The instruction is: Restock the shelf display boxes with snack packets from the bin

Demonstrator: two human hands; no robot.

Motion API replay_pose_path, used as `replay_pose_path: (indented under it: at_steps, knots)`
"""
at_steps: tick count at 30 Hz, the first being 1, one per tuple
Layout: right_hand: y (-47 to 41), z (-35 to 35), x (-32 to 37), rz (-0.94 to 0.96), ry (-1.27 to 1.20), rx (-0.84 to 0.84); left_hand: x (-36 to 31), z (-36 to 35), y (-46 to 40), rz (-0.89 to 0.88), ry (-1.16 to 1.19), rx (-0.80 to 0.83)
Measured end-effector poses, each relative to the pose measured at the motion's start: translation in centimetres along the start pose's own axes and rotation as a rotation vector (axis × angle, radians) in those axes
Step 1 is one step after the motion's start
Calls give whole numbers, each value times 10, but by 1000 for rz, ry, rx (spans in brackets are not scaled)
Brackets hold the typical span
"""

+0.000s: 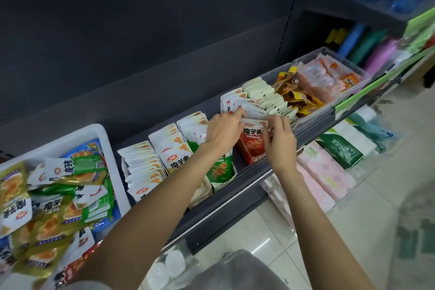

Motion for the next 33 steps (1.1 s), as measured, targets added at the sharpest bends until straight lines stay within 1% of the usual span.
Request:
replay_pose_path:
  at_steps: [3, 7, 9, 11, 13, 14, 16, 17, 18, 19, 21, 23, 25, 26, 27, 29, 31, 33]
  knots:
    - [1, 9, 4, 38, 2, -54, -2, 12, -2, 24, 65, -50]
    - [13, 19, 25, 89, -88, -56, 6, 47, 27, 27, 232, -247]
    - [20, 18, 44, 105, -161, -16, 17, 65, 52, 31, 314, -396]
    - [27, 13, 68, 153, -255, 48, 31, 80, 82, 55, 364, -556]
    - [35, 4, 96, 236, -335, 160, 51, 92, 118, 104, 387, -686]
    - [40, -3, 111, 287, -371, 228, 63, 96, 138, 132, 379, -727]
    - [53, -23, 141, 368, -421, 379, 92, 99, 180, 201, 328, -742]
    - [60, -37, 156, 397, -430, 463, 109, 99, 200, 244, 291, -714]
    - [69, -50, 170, 427, -428, 554, 128, 97, 221, 297, 246, -651]
    - [79, -65, 183, 461, -413, 647, 148, 91, 239, 359, 192, -551]
    - [100, -95, 206, 539, -349, 817, 189, 74, 276, 503, 83, -265]
    - [120, -124, 224, 584, -315, 940, 221, 55, 312, 642, 50, 7]
    - [139, -152, 240, 618, -259, 1042, 240, 42, 344, 746, -7, 216]
    - [149, -165, 248, 650, -194, 1086, 245, 37, 355, 760, -47, 297]
    - [158, -178, 254, 692, -100, 1124, 249, 34, 362, 747, -75, 344]
    - [176, -198, 268, 778, 103, 1177, 255, 30, 366, 694, -98, 382]
    - [188, -213, 278, 791, 258, 1210, 259, 32, 364, 633, -149, 399]
    - [198, -227, 281, 761, 373, 1232, 262, 33, 362, 582, -199, 421]
Point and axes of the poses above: each hand's wrist, its own y-axis away from the middle knuckle, its own z-axis out of the back of the hand, x = y × z, the point moved 4 cm from there along -y, towards the middle knuckle, and after that the axes turned 9 degrees about -y, right-handed, at the moved point
